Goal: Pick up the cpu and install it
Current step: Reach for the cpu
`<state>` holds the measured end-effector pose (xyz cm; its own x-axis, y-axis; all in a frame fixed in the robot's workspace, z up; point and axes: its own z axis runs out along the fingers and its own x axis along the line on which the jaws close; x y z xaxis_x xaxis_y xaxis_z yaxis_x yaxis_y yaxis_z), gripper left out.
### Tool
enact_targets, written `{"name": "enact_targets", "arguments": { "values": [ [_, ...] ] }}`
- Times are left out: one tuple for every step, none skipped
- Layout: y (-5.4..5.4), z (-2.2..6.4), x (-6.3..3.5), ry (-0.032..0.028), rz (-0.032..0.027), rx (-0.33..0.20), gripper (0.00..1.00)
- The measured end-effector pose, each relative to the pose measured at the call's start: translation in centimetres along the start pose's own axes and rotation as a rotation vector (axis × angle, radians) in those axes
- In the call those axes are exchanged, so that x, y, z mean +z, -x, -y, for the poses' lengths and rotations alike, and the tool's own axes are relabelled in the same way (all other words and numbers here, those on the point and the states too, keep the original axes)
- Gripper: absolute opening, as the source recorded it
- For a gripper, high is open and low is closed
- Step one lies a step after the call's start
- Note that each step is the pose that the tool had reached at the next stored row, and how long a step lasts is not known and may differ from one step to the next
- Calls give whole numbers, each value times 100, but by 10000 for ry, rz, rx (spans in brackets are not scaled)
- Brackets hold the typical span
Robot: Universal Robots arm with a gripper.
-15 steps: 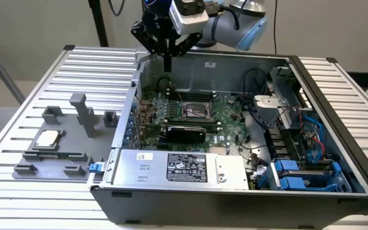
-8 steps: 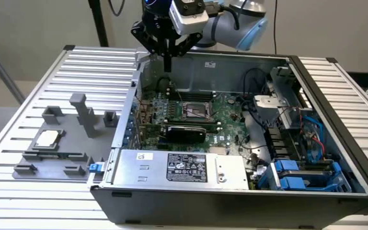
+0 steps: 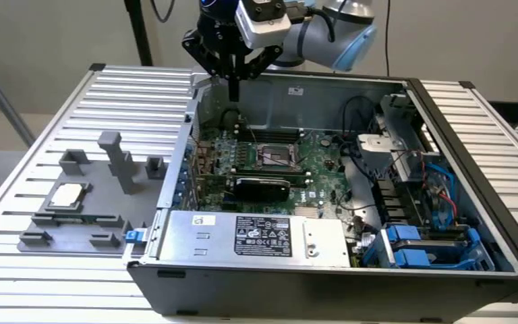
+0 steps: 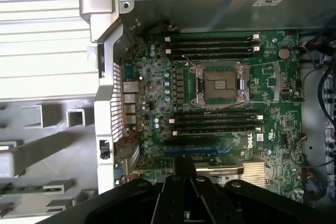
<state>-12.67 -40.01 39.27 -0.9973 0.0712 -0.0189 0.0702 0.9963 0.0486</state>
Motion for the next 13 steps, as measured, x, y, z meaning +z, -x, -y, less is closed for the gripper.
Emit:
{"name": "enact_targets", "arguments": {
  "values": [
    [-33,13,0,2,2,-1,11],
    [-70,28,-2,1,1,0,11],
    [-110,45,-3,2,2,0,11],
    [-151,63,-5,2,4,0,11],
    [-195,84,-7,2,5,0,11],
    [-239,106,-9,1,7,-1,11],
    [-285,129,-11,2,8,-1,11],
    [-328,151,-13,2,10,-1,11],
    [-372,172,-14,3,11,0,11],
    [-416,193,-17,2,11,0,11],
    [-461,215,-18,3,13,-1,11],
    [-504,233,-21,1,13,-2,11],
    [-548,251,-22,2,15,-1,11]
  ]
}}
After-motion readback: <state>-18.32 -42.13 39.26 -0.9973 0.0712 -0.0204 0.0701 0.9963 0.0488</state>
